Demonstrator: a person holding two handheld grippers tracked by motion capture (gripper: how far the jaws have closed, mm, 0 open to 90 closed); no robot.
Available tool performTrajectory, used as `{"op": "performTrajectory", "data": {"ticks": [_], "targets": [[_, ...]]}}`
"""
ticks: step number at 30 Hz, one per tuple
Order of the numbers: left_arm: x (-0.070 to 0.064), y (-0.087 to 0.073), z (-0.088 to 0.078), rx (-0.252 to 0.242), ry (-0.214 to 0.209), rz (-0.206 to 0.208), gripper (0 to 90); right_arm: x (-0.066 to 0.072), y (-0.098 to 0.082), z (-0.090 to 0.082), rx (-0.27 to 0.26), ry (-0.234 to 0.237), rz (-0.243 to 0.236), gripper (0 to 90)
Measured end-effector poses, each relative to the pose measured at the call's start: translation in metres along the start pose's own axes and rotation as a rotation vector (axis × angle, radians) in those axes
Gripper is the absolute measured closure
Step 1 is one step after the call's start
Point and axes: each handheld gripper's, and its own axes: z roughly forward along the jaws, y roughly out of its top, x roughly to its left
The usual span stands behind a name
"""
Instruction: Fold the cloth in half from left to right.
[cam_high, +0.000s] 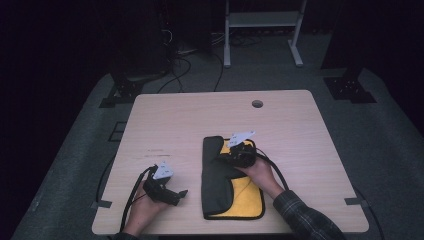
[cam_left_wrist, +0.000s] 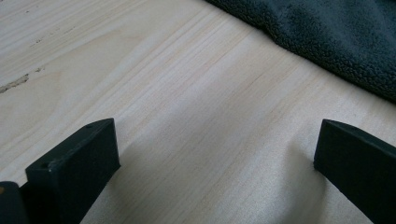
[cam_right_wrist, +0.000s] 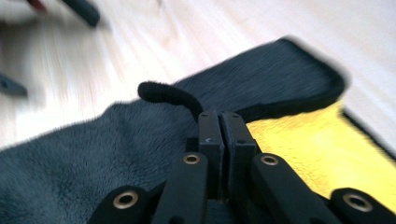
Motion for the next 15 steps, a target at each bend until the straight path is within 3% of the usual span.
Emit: {"op": "performTrajectory", "data": {"ticks": [7,13,15], "targets": [[0.000,0.000,0.000,-0.002,0.000,-0.002,0.0,-0.026,0.004,-0.034,-0.091,-0.091,0.085,87.2],[0.000,0.000,0.000,-0.002,-0.001,-0.003,0.0,-0.056,0.001,-0.048,-0.127,-0.171,0.183,87.4],[0.000,0.000,0.000,-0.002,-0.001,-0.003,0.0,-0.065,-0.001,-0.048,-0.113,-0.191,0.216,87.4]]}}
